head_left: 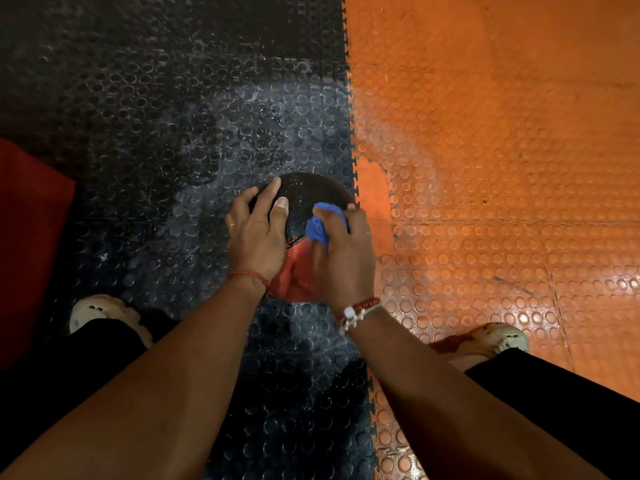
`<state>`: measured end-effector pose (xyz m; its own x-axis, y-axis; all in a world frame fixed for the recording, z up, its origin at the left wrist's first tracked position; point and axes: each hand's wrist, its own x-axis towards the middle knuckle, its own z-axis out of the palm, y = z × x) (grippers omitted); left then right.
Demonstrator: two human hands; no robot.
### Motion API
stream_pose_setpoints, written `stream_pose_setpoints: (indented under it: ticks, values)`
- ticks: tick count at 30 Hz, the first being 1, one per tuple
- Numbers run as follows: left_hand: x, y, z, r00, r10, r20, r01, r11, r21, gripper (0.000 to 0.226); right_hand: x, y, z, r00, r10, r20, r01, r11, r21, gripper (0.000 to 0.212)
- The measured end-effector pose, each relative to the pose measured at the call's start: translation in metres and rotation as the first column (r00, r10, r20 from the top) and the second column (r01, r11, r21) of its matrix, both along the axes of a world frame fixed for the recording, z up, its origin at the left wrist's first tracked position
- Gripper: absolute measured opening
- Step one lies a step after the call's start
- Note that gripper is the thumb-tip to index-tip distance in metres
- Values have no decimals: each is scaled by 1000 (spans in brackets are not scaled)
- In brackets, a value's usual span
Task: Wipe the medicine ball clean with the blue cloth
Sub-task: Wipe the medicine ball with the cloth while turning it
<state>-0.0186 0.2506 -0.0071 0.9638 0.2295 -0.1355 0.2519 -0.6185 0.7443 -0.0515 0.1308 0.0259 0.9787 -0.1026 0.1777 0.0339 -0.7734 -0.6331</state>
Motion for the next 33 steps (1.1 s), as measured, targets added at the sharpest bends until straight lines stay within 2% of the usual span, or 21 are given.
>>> stream_pose_setpoints:
  ticks: [4,6,8,10,12,16,19,22,25,27,30,33]
  values:
    - [-2,-1,-1,1000,9,21,-9,1000,0,39,32,-16,-2,999,3,-38,-7,995,-99,41]
    - [-2,-1,-2,1000,14,28,-14,1000,5,39,37,-31,-10,987,-116,-112,113,993,-36,34]
    - [-2,-3,-2,1000,17,23,-17,1000,10,38,34,-42,-17,937,-288,-200,301,953,39,30]
    - [-2,-3,-2,1000,21,15,-21,1000,9,38,19,-40,-18,907,-358,-221,383,920,80,30]
    - [-1,-2,-3,1000,24,18,-24,1000,7,38,-4,-23,-11,939,-311,-144,324,943,77,32]
    - [0,0,-1,1000,13,11,-13,1000,-2,39,-18,4,2,998,-46,-44,49,996,69,47]
    - [-2,-1,0,1000,14,7,-14,1000,1,40,6,-6,4,999,-21,-35,22,999,28,48]
    - [-3,-1,0,1000,19,16,-19,1000,2,40,18,-24,-6,979,-179,-93,184,982,38,37]
    - [-3,-3,2,1000,14,11,-15,1000,7,40,19,-40,-20,877,-406,-257,442,891,101,29]
    - [-2,-2,1,1000,12,10,-12,1000,16,39,6,-38,-22,856,-441,-270,484,867,119,28]
    - [0,0,-2,1000,13,5,-13,1000,12,40,-23,-12,-12,920,-355,-167,376,919,118,34]
    - [0,2,-4,1000,3,4,-3,1000,9,40,-28,10,-3,994,-86,-70,92,992,86,41]
